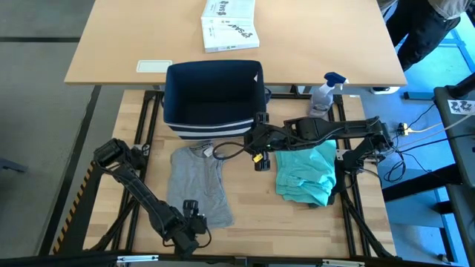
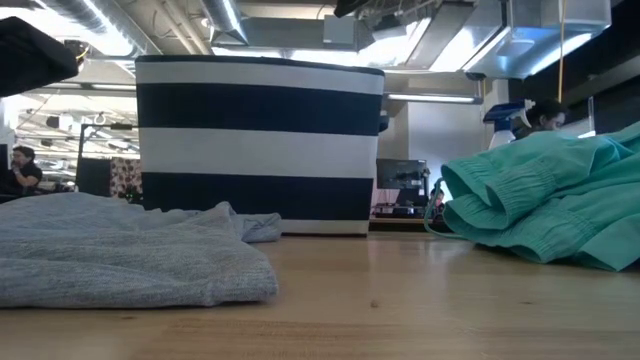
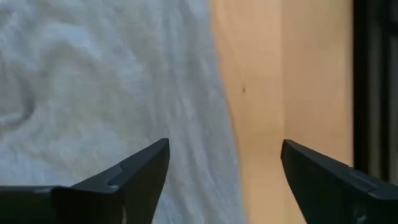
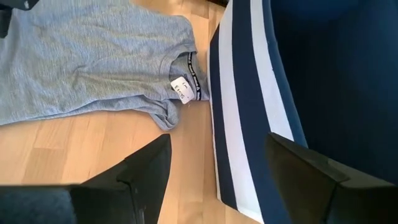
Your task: Fold Laundry from Bin
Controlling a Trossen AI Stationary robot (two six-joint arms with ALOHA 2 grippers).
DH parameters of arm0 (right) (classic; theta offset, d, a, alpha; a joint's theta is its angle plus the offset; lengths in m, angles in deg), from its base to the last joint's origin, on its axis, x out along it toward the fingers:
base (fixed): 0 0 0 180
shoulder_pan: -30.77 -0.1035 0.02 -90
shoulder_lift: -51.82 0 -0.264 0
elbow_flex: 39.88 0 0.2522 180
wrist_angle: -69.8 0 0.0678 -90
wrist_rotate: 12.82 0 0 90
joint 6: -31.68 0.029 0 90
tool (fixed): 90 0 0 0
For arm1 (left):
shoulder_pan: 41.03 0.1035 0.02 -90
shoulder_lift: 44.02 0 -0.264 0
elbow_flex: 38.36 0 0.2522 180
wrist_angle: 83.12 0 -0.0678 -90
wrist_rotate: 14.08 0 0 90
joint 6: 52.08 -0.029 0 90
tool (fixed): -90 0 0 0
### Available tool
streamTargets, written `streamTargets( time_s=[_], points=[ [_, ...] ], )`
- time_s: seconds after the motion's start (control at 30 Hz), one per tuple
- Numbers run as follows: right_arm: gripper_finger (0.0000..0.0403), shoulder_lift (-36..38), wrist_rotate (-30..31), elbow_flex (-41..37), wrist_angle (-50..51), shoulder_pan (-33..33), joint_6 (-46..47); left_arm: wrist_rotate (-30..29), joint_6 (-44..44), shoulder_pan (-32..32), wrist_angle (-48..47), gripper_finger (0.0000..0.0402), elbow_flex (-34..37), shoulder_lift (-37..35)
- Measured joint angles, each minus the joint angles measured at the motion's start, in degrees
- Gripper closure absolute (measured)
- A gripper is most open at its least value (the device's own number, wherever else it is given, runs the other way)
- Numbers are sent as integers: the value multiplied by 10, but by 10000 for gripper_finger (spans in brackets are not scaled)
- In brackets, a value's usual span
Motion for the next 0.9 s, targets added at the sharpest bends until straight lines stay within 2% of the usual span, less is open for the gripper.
streamTargets(
  time_s=[0.13,0.3,0.47,0.63,0.9],
  points=[
    [146,0,0,0,-4,0,-15,-7,6,0,-6,84,1,21],
    [146,0,1,0,-3,0,-16,25,6,0,-8,81,-2,59],
    [146,0,0,0,-1,0,-16,2,51,6,-37,87,-3,67],
    [146,0,0,0,-3,0,-16,-85,95,9,-65,114,0,65],
    [146,0,0,0,-2,0,-15,-136,84,9,-60,192,2,68]
  ],
)
